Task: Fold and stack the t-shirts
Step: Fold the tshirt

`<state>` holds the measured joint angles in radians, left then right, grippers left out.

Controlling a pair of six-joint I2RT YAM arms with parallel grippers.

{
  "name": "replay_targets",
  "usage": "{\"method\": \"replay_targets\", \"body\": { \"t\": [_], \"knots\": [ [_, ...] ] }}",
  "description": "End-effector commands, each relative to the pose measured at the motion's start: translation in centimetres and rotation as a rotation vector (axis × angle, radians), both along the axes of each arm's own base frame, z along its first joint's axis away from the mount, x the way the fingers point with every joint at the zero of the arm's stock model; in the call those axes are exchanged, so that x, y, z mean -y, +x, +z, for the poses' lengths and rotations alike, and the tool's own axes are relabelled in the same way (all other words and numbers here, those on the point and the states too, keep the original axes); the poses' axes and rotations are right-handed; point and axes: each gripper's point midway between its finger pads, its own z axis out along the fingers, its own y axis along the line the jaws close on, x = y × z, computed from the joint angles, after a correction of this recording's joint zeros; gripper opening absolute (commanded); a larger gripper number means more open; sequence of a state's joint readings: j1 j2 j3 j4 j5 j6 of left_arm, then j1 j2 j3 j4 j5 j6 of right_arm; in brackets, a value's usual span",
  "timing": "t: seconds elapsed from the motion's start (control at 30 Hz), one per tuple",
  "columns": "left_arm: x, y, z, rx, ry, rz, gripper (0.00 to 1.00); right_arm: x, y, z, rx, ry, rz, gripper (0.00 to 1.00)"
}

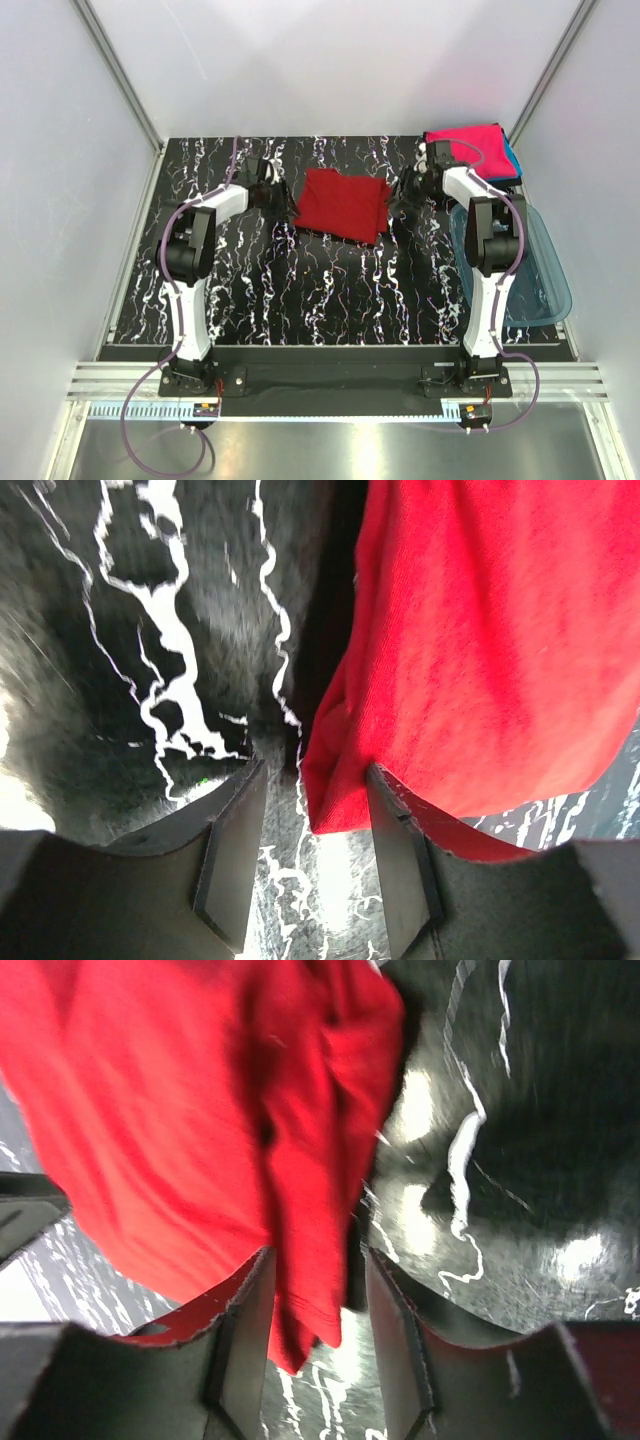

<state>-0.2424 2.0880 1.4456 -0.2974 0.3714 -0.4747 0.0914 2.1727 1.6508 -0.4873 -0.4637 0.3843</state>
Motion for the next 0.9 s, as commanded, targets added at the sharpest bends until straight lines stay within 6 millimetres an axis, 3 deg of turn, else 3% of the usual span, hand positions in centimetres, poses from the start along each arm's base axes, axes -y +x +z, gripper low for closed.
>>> {"method": "replay_targets", "body": {
  "t": [0.0, 0.13, 0.23, 0.27, 0.33, 0.37, 0.4, 0.43, 0.47, 0.7, 0.8, 0.83, 0.87],
  "knots": [
    [1.0, 0.3, 1.6, 0.088, 0.005, -0.030, 0.50, -1.4, 0.0, 2.1, 0.109, 0.021, 0.068, 0.50],
    [1.8, -0.6, -0.2, 0.053, 0.000, -0.057, 0.50, -2.0, -0.9, 0.7, 0.091, 0.047, 0.078, 0.52],
    [2.6, -1.3, -0.4, 0.039, -0.030, -0.084, 0.40, -1.9, -1.7, 0.1, 0.087, 0.045, 0.068, 0.49],
    [2.7, -1.8, -0.6, 0.028, -0.034, -0.088, 0.28, -1.9, -2.0, 0.0, 0.087, 0.042, 0.065, 0.37],
    [3.2, -2.6, 0.1, 0.022, -0.053, -0.090, 0.17, -1.4, -2.9, -0.3, 0.076, 0.027, 0.035, 0.21],
    [3.4, -3.6, -0.2, 0.005, -0.053, -0.094, 0.07, -1.3, -3.3, -0.4, 0.067, 0.023, 0.022, 0.07],
    [4.1, -4.4, -0.1, 0.001, -0.053, -0.107, 0.01, -1.1, -4.3, -0.5, 0.057, 0.020, 0.000, 0.04],
    [4.1, -4.7, 0.7, 0.016, -0.043, -0.097, 0.00, -1.0, -4.8, -0.6, 0.053, 0.021, -0.011, 0.01],
    [4.0, -6.0, 0.1, -0.013, -0.036, -0.090, 0.00, -1.1, -5.3, -0.7, 0.055, 0.028, -0.017, 0.01],
    [5.1, -11.4, 1.1, -0.049, -0.064, -0.004, 0.00, -1.6, -10.3, -1.8, 0.041, 0.039, -0.018, 0.10],
    [5.0, -12.3, 2.9, -0.019, -0.076, 0.009, 0.12, -1.5, -11.0, -1.1, 0.051, 0.040, -0.005, 0.28],
    [4.9, -12.3, 3.9, 0.005, -0.082, 0.014, 0.21, -1.8, -11.4, -0.6, 0.045, 0.058, 0.014, 0.37],
    [4.8, -12.5, 4.2, 0.008, -0.082, 0.016, 0.31, -1.8, -12.0, -0.3, 0.022, 0.056, 0.020, 0.40]
  ]
}}
